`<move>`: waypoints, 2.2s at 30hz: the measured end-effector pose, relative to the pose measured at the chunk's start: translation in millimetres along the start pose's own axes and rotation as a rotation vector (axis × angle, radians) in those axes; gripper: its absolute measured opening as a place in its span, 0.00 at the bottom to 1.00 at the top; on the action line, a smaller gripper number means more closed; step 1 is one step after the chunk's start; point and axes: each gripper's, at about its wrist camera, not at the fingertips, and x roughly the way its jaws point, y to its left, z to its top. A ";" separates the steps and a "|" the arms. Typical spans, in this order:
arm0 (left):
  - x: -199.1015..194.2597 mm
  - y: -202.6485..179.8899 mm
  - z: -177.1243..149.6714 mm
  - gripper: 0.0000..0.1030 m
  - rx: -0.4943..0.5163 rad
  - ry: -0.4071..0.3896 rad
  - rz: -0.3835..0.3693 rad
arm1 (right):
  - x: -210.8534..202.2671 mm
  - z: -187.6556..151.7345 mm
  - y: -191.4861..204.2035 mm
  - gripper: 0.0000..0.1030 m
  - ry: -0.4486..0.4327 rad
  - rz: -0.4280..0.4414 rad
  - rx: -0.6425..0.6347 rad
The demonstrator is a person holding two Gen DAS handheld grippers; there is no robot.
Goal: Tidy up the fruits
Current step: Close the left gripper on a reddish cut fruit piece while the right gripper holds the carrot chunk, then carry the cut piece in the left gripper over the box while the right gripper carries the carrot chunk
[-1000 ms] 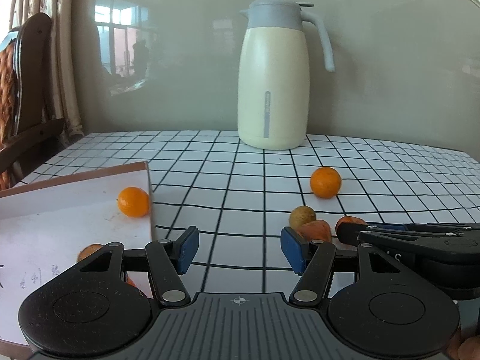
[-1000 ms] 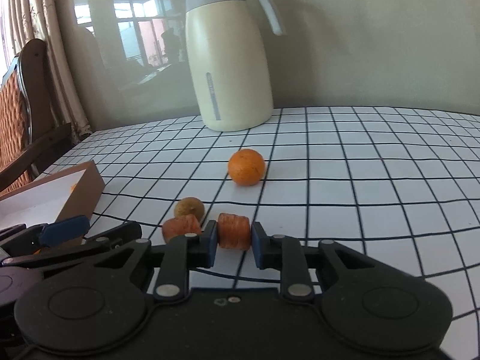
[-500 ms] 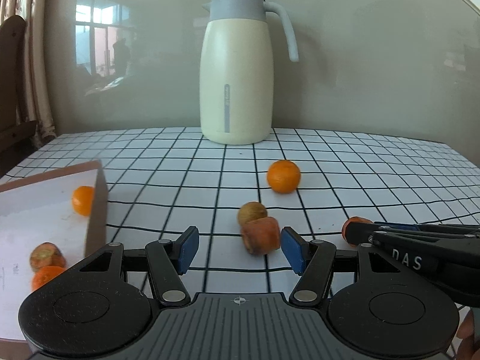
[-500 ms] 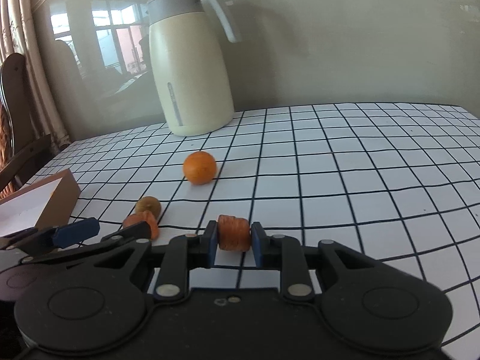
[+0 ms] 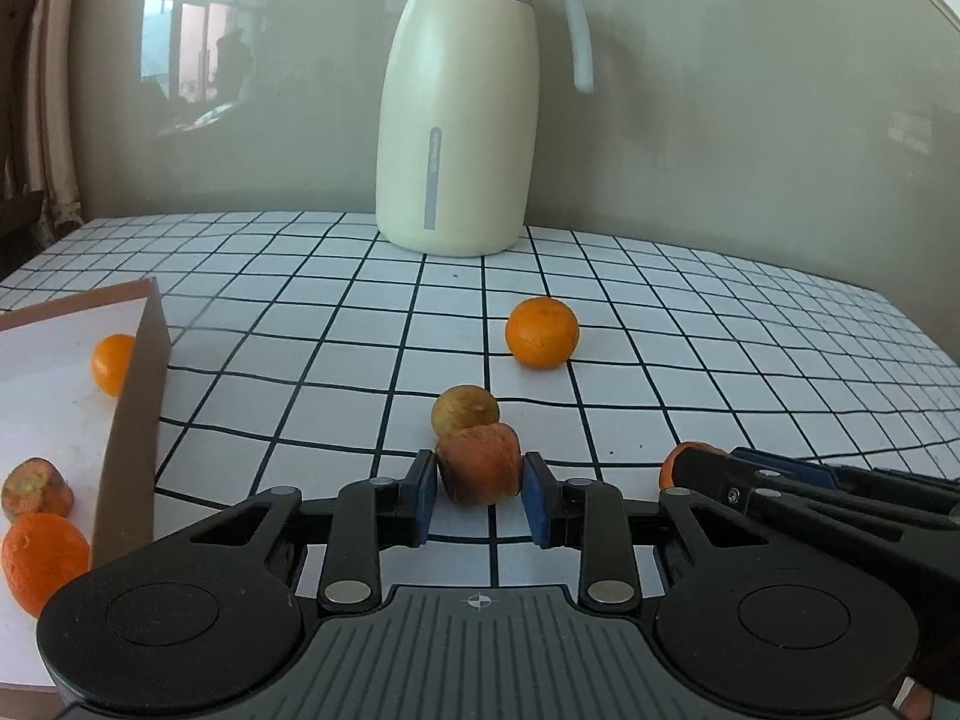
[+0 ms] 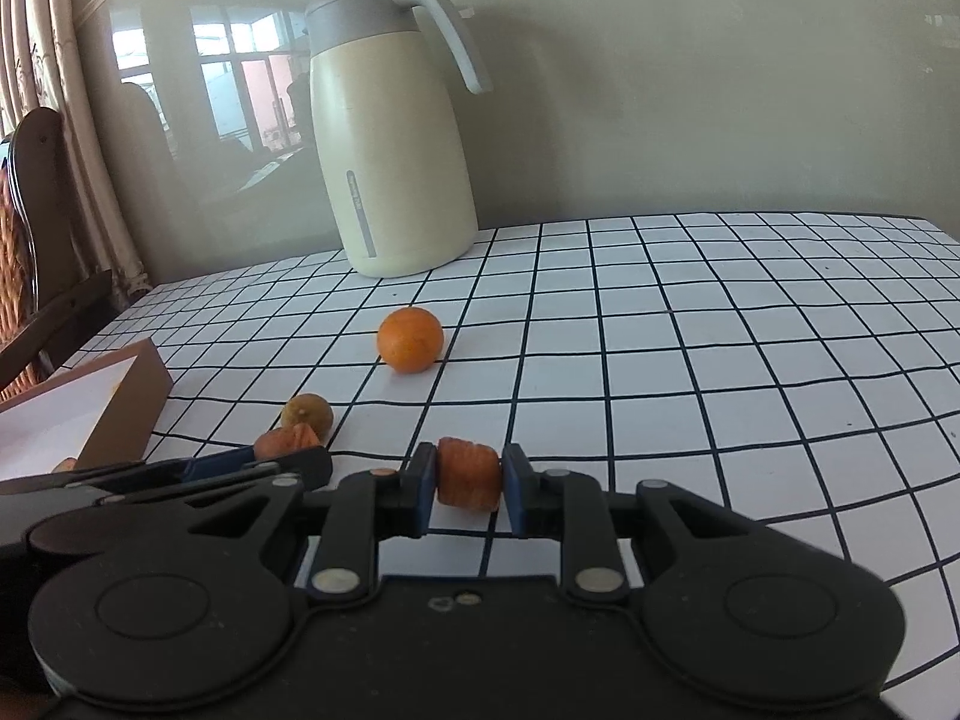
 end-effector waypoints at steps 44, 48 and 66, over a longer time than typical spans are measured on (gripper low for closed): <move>-54.0 20.4 -15.7 0.30 0.055 -0.060 -0.017 | 0.4 -6.2 15.4 0.15 -0.027 -0.035 -0.031; -58.5 21.1 -14.9 0.30 0.055 -0.073 -0.016 | -16.7 -4.6 17.6 0.15 -0.051 -0.001 -0.036; -129.0 80.2 -15.3 0.30 0.022 -0.169 0.069 | -75.4 1.2 87.2 0.15 -0.146 0.279 -0.128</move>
